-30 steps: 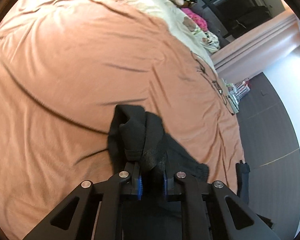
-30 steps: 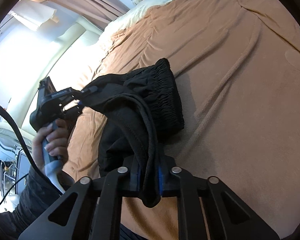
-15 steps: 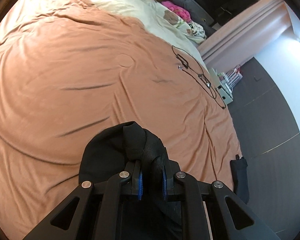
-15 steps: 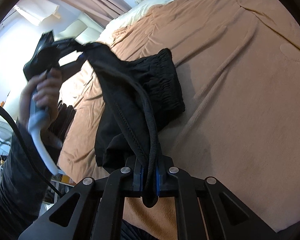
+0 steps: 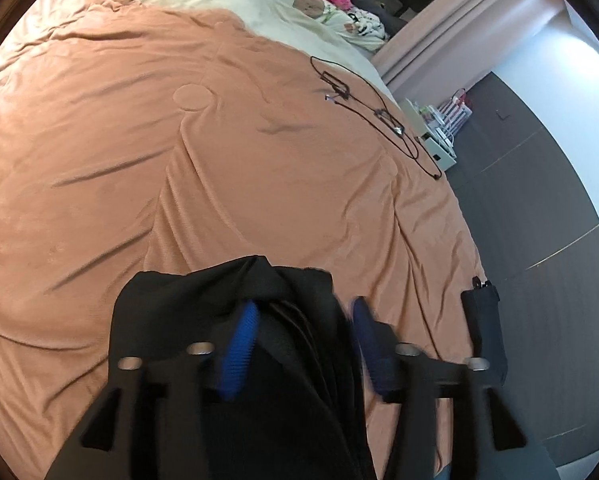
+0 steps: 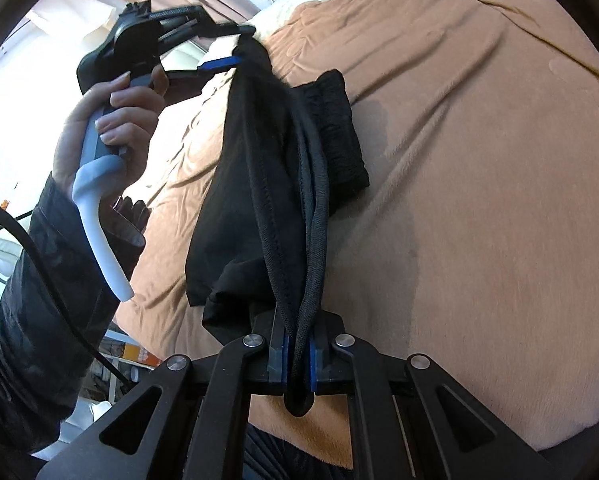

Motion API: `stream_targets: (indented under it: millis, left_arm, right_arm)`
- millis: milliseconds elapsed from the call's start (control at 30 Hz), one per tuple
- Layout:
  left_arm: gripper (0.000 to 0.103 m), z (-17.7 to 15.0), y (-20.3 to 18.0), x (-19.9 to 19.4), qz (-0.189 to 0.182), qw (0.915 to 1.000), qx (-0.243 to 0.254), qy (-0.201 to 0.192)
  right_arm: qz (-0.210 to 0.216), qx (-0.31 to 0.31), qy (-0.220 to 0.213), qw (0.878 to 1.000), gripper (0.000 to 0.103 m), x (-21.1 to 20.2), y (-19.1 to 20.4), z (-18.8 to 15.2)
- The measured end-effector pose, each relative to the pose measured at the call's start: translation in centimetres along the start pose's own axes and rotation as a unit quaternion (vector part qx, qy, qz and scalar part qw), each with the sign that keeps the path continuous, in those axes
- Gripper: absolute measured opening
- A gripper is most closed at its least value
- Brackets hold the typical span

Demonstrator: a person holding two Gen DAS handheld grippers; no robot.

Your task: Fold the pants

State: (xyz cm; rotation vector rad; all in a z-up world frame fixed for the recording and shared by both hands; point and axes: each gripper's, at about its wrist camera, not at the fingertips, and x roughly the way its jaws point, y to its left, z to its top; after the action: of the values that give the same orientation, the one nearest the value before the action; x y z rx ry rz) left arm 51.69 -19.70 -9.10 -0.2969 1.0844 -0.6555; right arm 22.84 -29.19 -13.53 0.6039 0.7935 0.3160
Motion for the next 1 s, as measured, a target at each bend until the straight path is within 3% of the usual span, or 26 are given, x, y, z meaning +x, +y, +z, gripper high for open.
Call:
stream_targets:
  millis: [467,667,733,833,1000]
  left_arm:
    - [0.066,-4.9,5.5,-3.9,0.061,0.9978,-0.024,0.014]
    - [0.066,-7.7,7.4,-4.8,0.066,0.9966,-0.042,0.026]
    - [0.066,-8.3,7.8,-5.1,0.065,0.9964,-0.047,0.028]
    - [0.066,-9.4,8.4,-5.5,0.064,0.9962,-0.053,0.028]
    - [0.065,-10.9,9.1,-6.2,0.058,0.9960,-0.062,0.029]
  right_arm:
    - [0.003,-0.007,0.016,1.000,0.003,0.0,1.2,-2.3]
    - [0.003,0.005,0.026,1.000,0.007,0.0,0.9,-2.0]
    - [-0.002,0.003,0.021,1.000,0.016,-0.5,0.7,-1.4]
    - [-0.006,0.008,0.006,1.000,0.049,-1.7,0.2,-0.7]
    - [-0.008,-0.003,-0.015,1.000,0.051,-2.6,0.4,1.1]
